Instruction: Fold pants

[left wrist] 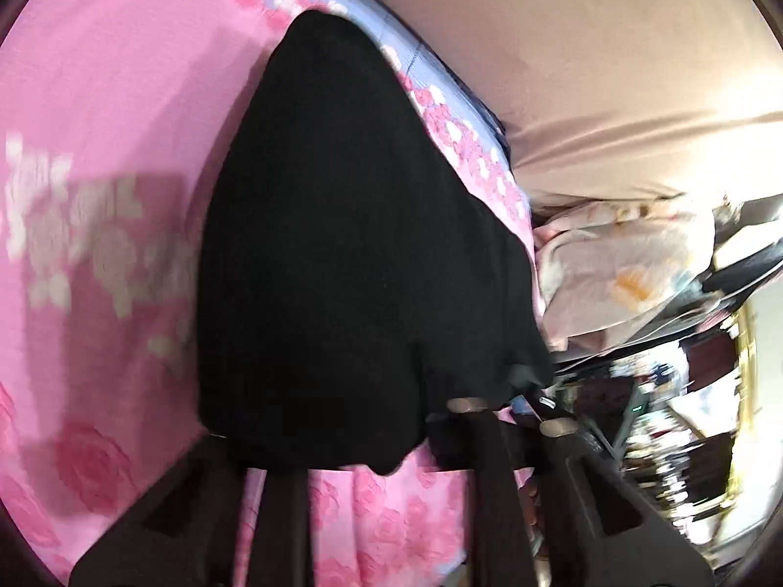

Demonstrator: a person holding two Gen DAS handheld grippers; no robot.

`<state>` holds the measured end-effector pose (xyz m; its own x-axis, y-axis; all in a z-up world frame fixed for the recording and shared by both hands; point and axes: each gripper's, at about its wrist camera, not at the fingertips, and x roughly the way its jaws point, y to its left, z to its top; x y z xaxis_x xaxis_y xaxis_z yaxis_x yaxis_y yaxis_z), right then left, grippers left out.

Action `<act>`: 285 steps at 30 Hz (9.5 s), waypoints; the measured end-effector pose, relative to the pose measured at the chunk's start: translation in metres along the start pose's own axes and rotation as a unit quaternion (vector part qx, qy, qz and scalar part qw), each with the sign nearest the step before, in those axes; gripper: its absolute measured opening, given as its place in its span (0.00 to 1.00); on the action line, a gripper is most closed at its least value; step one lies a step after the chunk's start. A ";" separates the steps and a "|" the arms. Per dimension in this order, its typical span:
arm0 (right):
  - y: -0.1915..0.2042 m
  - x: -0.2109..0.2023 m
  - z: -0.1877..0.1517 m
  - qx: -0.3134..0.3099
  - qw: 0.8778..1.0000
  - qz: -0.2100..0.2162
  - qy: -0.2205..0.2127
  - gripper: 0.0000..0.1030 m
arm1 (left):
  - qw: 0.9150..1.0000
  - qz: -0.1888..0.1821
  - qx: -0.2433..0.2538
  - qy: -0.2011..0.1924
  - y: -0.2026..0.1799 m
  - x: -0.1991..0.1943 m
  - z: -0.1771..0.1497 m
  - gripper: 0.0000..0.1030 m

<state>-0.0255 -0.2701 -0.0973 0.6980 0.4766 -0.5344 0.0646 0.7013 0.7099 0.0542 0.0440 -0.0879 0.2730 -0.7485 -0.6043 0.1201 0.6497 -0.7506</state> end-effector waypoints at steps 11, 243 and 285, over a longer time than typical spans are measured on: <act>-0.009 -0.005 -0.026 -0.027 0.998 -0.049 0.020 0.32 | 0.999 0.029 -0.029 0.011 0.030 -0.003 -0.029 0.24; 0.137 -0.026 0.167 -0.201 0.951 0.089 -0.216 0.40 | 0.848 0.174 0.362 -0.346 -0.151 -0.078 0.105 0.38; 0.054 0.176 0.209 -0.139 0.973 -0.181 -0.026 0.05 | 0.886 0.400 0.153 -0.178 -0.021 0.080 0.245 0.86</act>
<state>0.2501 -0.2595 -0.0571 0.7003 0.1489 -0.6981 0.1230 0.9382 0.3235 0.3078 0.0025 -0.0550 0.6649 0.0213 -0.7466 -0.0093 0.9998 0.0202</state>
